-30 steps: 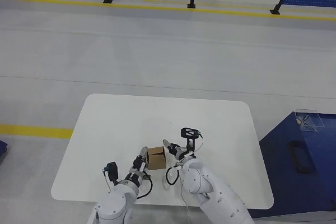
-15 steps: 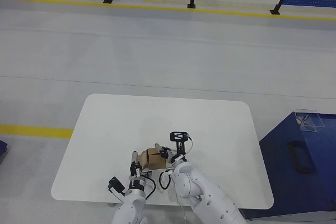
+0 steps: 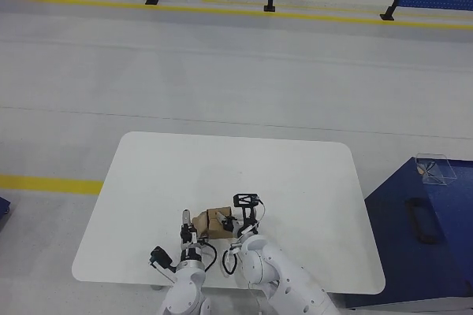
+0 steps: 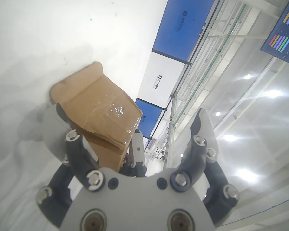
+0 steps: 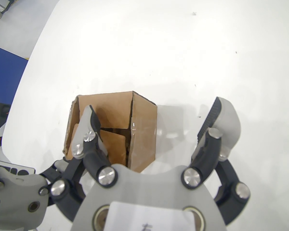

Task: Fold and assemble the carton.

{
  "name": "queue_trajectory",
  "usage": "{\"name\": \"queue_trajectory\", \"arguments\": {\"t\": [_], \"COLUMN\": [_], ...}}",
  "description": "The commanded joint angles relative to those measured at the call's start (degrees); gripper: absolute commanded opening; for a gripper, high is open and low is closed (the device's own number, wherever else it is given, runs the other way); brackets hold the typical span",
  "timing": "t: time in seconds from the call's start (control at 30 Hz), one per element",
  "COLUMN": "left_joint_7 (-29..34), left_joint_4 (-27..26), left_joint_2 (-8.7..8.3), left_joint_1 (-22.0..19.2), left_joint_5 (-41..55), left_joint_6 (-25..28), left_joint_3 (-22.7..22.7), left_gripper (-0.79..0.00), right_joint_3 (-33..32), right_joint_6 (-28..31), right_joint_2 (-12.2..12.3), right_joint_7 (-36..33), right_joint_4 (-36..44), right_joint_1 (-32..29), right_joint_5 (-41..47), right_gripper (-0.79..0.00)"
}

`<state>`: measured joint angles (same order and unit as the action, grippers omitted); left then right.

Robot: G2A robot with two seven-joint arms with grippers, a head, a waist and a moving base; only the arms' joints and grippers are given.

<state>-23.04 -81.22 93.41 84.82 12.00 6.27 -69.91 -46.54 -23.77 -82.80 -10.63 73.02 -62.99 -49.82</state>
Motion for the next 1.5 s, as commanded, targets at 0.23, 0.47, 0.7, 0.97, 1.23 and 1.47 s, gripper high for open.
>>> {"name": "queue_trajectory", "arguments": {"t": [0.23, 0.47, 0.7, 0.97, 1.23, 1.47], "left_joint_7": [-3.51, -3.61, 1.51, 5.41, 5.11, 4.11], "left_joint_4": [3.57, 2.58, -0.92, 1.05, -2.14, 2.95], "left_joint_2": [0.09, 0.06, -0.22, -0.29, -0.39, -0.09], "left_joint_1": [-2.16, -2.66, -0.54, -1.77, -2.08, -7.74], "left_joint_5": [-4.23, -6.12, -10.53, -13.78, -11.76, -18.31], "left_joint_6": [5.68, 10.72, 16.34, 14.23, 12.74, -2.06], "left_joint_3": [-0.96, -1.82, -0.33, 1.16, -0.51, 1.22], "left_gripper": [0.000, 0.000, 0.000, 0.000, 0.000, 0.000], "right_joint_3": [0.36, 0.23, -1.04, -5.76, -14.76, -17.75], "right_joint_6": [0.49, 0.56, 0.62, -0.65, -2.56, -1.83], "right_joint_2": [-0.80, -1.28, -1.44, -0.75, 1.34, 1.41], "right_joint_7": [-0.23, -0.77, -1.07, -1.08, -3.39, -3.58], "right_joint_4": [-1.39, -1.72, -0.45, 3.17, 10.40, 12.06], "right_joint_1": [-0.07, -0.11, -0.73, -3.27, -9.53, -10.78], "right_joint_5": [-1.13, -2.20, -2.78, -2.89, -4.41, -0.91], "right_gripper": [0.000, 0.000, 0.000, 0.000, 0.000, 0.000]}}
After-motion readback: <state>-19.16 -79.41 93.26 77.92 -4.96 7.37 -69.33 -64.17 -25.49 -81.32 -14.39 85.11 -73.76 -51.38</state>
